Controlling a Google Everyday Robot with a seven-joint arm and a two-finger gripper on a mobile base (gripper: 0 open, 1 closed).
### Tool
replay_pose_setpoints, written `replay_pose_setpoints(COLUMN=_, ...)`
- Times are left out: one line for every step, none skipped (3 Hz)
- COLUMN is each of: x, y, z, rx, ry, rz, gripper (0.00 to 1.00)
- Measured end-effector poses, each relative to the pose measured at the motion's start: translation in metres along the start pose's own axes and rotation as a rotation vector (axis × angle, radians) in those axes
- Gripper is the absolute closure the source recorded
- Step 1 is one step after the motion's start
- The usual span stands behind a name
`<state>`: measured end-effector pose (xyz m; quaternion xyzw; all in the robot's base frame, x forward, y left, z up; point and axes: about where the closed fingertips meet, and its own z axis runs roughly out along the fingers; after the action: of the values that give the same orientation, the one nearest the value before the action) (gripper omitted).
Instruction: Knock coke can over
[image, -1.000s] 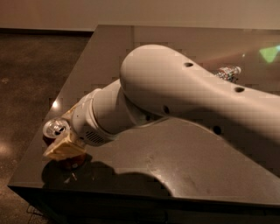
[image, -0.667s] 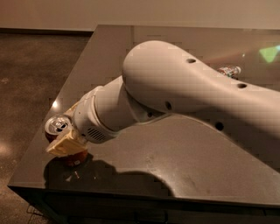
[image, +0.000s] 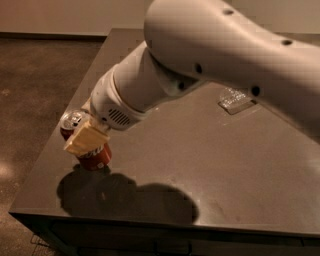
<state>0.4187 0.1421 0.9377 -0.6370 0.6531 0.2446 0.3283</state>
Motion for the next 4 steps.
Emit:
replay_pose_setpoints(x=-0.001, y=-0.023, z=-0.016, rx=-0.014, ry=0.083, rz=-0.018, gripper=1.00)
replay_pose_setpoints(x=0.003, y=-0.043, z=-0.023, rx=-0.017, ry=0.206, rz=-0.043, gripper=1.00)
replay_pose_setpoints(x=0.016, y=-0.058, z=-0.026, rx=-0.004, ry=0.351, rz=-0.066, gripper=1.00)
replay_pose_setpoints(x=0.037, y=-0.072, z=-0.025, rx=0.005, ry=0.489, rz=-0.081, gripper=1.00)
